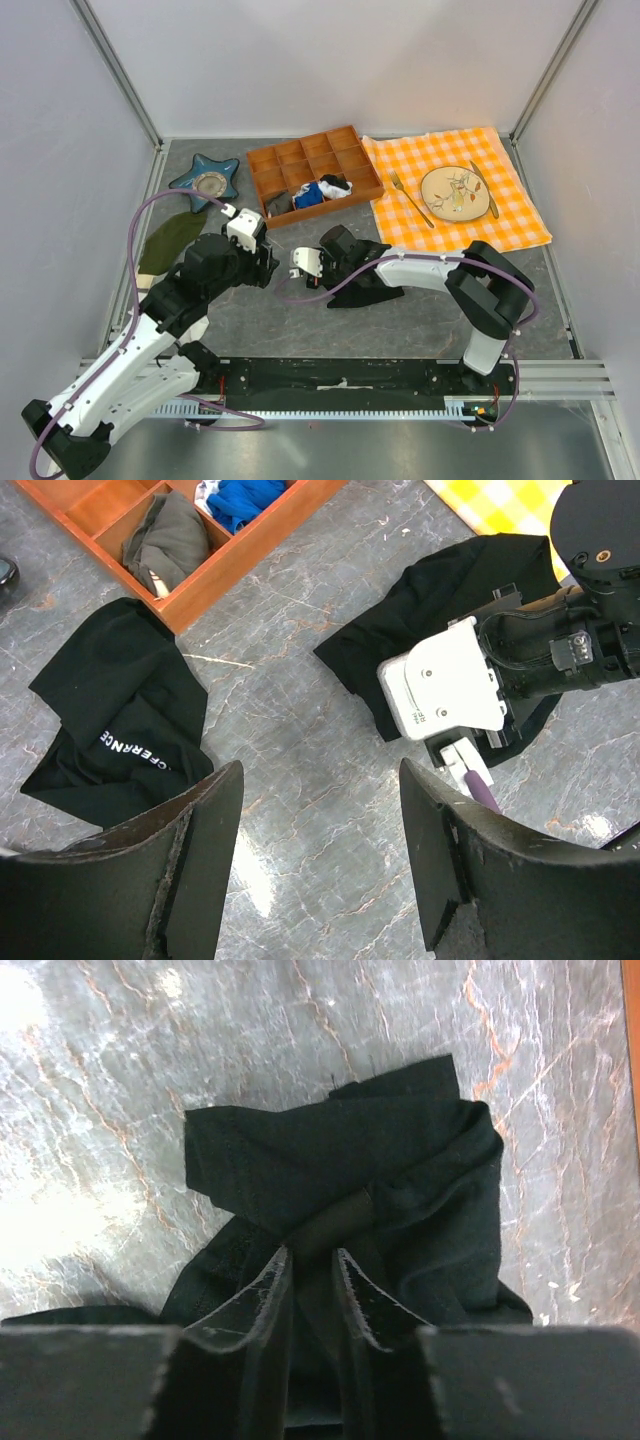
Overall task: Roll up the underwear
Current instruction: Flatten out the underwear at the center of the board.
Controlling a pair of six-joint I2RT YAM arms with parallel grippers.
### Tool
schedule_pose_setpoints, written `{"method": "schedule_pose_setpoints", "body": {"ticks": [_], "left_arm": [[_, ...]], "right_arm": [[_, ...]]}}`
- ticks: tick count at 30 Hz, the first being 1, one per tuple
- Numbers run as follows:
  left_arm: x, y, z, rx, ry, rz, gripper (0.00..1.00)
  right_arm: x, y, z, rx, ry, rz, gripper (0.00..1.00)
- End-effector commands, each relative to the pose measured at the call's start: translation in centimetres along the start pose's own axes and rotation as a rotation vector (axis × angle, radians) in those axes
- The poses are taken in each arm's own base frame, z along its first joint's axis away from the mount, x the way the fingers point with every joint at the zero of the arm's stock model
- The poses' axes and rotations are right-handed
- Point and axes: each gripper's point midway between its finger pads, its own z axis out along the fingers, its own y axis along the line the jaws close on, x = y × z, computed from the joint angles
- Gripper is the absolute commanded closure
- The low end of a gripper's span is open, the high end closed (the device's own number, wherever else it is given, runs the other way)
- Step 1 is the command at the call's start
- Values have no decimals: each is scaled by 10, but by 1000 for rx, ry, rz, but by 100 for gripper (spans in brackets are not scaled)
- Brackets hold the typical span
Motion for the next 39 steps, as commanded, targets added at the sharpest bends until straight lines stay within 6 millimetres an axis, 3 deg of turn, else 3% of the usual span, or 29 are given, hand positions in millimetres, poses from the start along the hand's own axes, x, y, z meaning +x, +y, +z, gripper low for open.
{"method": "schedule_pose_setpoints", "body": {"ticks": [1, 3, 5, 7, 8, 9, 11, 12, 17, 27, 34, 39], "left_arm": [[-5, -1, 2, 7, -23, 8, 30], [-3, -6, 3, 35, -14, 7, 30], [0, -10, 6, 55, 3, 7, 30], [3, -14, 8, 78, 18, 6, 29], [8, -15, 11, 79, 38, 2, 27], [12, -19, 13, 102, 55, -8, 23], [24, -26, 21, 134, 116, -13, 20], [26, -29, 22, 150, 132, -18, 19], [46, -44, 38, 223, 248, -44, 19], [91, -68, 101, 300, 401, -154, 23], [95, -77, 107, 343, 371, -163, 26], [107, -81, 122, 369, 407, -158, 32]], "right_arm": [[-16, -22, -2, 87, -22, 30, 80], [-18, -24, -5, 93, -28, 46, 93], [-24, -28, -14, 93, -59, 70, 99], [-31, -25, -24, 36, -109, 114, 100], [-42, -28, -37, 24, -158, 127, 100], [-54, -19, -44, -50, -223, 137, 100], [-59, -23, -67, -83, -287, 182, 100], [-62, -20, -74, -113, -315, 186, 100], [-53, -42, -112, -137, -435, 280, 100], [-44, -63, -126, -88, -451, 331, 100], [-37, -62, -124, -123, -456, 378, 100], [-37, -60, -122, -137, -456, 384, 100]]}}
